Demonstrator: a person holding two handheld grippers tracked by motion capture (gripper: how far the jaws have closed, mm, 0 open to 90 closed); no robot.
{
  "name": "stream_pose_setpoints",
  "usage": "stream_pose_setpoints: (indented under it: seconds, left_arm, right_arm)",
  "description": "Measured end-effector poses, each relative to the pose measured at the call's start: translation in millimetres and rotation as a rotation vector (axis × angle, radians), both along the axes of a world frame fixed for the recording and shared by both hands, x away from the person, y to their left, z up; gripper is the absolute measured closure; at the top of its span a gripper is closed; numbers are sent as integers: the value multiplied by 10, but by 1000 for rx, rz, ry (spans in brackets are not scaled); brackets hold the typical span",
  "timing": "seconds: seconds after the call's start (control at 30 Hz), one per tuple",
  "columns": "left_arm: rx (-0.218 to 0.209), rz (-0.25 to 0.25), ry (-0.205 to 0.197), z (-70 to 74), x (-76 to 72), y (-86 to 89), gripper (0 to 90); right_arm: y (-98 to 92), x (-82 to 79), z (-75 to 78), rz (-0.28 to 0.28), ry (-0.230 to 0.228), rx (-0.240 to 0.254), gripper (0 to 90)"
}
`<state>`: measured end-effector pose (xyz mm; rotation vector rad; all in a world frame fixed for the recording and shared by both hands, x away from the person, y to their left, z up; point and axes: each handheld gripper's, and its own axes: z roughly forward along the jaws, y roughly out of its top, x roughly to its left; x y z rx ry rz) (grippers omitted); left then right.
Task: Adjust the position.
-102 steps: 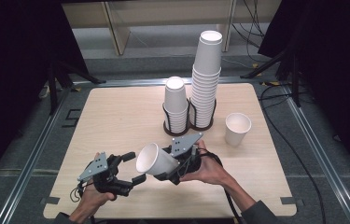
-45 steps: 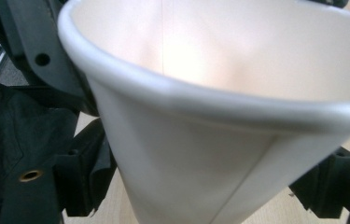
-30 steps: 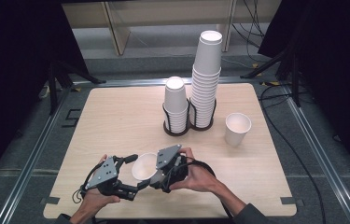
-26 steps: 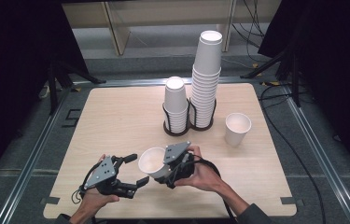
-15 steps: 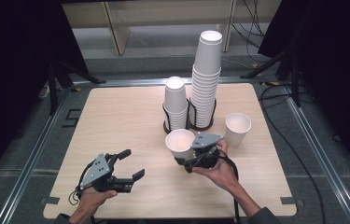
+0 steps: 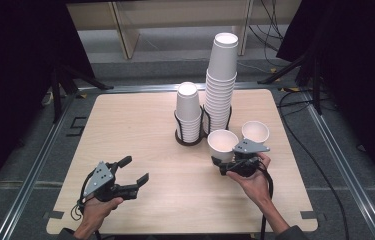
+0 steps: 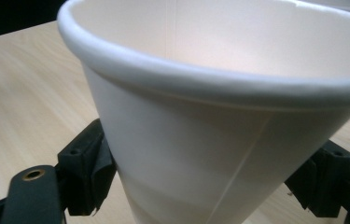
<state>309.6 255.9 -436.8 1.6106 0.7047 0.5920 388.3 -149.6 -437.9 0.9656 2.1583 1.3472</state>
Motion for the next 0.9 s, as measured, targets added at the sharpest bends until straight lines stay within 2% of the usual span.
stream_pose_setpoints:
  seconds: [0.07,0.1,0.13,0.17,0.2,0.23,0.27,0.3,0.37,0.4,0.43,0.5,0.6,0.67,0.73,0.77,0.8,0.83,0.87,0.9]
  left_arm:
    - [-22,-12,-20,-14,24,-14,146]
    - [-20,-7,-18,-14,22,-13,146]
    - [-19,-4,-18,-14,21,-12,146]
    - [-17,-1,-18,-15,21,-10,146]
    - [-17,1,-16,-15,21,-8,146]
    - [-15,5,-13,-14,19,-5,146]
    - [-13,10,-13,-14,18,-4,146]
    - [5,23,4,-7,3,8,146]
    - [6,27,7,-10,7,15,146]
    - [4,28,7,-12,8,16,146]
    - [5,27,7,-12,7,18,146]
    - [6,22,9,-14,7,16,146]
    - [6,17,10,-17,2,8,146]
    - [9,16,9,-17,3,12,146]
    - [6,19,10,-18,3,17,146]
    - [6,19,11,-19,3,19,146]
    - [6,19,11,-19,4,20,146]
    - [-10,11,-1,-29,18,11,146]
    - [8,20,14,-22,2,19,146]
    - [7,18,13,-24,4,16,146]
  right_arm:
    - [-47,13,-28,-27,14,1,197]
    - [-50,11,-44,-36,28,24,196]
    - [-85,14,-43,-57,11,-1,196]
    - [-88,10,-53,-59,41,18,196]
    - [-113,17,-64,-62,33,21,196]
    - [-122,3,-68,-93,34,14,196]
    - [-135,21,-81,-79,22,11,196]
    - [-131,12,-98,-94,35,26,196]
    - [-153,32,-125,-101,24,7,196]
    - [-150,41,-143,-97,43,31,195]
    - [-147,29,-144,-116,60,33,196]
    - [-159,58,-154,-109,40,21,195]
    - [-149,83,-183,-117,43,25,196]
    - [-151,98,-196,-120,34,1,195]
    - [-128,103,-214,-122,55,6,195]
    - [-100,93,-229,-140,63,38,195]
    - [-123,121,-227,-122,33,-6,195]
    - [-108,131,-242,-114,42,3,195]
    - [-114,136,-244,-125,20,-15,194]
    - [-98,135,-253,-121,42,-4,194]
